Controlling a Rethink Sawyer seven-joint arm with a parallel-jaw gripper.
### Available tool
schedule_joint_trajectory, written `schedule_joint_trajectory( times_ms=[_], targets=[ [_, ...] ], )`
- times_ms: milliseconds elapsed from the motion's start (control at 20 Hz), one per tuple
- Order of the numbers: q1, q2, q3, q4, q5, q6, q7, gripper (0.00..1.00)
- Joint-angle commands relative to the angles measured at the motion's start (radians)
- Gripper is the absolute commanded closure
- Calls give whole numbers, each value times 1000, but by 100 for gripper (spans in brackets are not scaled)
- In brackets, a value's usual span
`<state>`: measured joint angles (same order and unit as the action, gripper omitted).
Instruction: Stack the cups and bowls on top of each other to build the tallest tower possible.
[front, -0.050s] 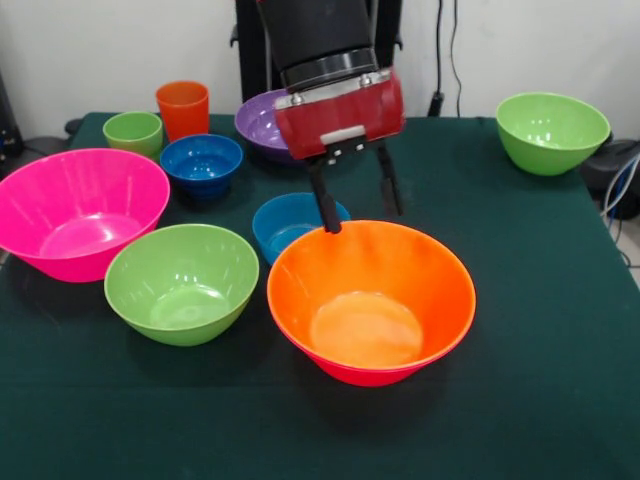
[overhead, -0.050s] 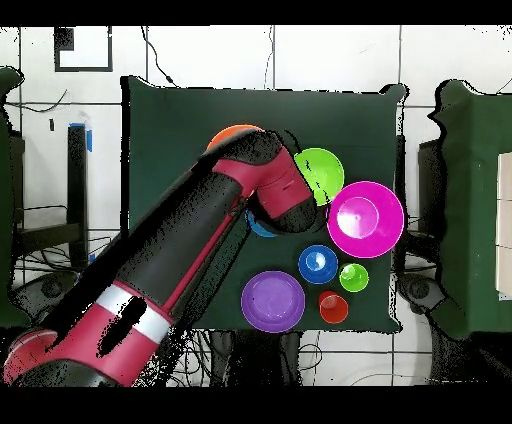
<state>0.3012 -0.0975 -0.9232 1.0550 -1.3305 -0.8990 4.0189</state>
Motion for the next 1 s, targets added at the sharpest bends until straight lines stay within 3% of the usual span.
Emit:
schedule_joint_trajectory(
  times_ms=[50,400,1000],
  targets=[
    [98,-30,54,145,-47,-12,252,0],
    [176,-73,27,235,-85,-67,271,0],
    [199,-120,58,336,-140,-156,122,0]
  ],
)
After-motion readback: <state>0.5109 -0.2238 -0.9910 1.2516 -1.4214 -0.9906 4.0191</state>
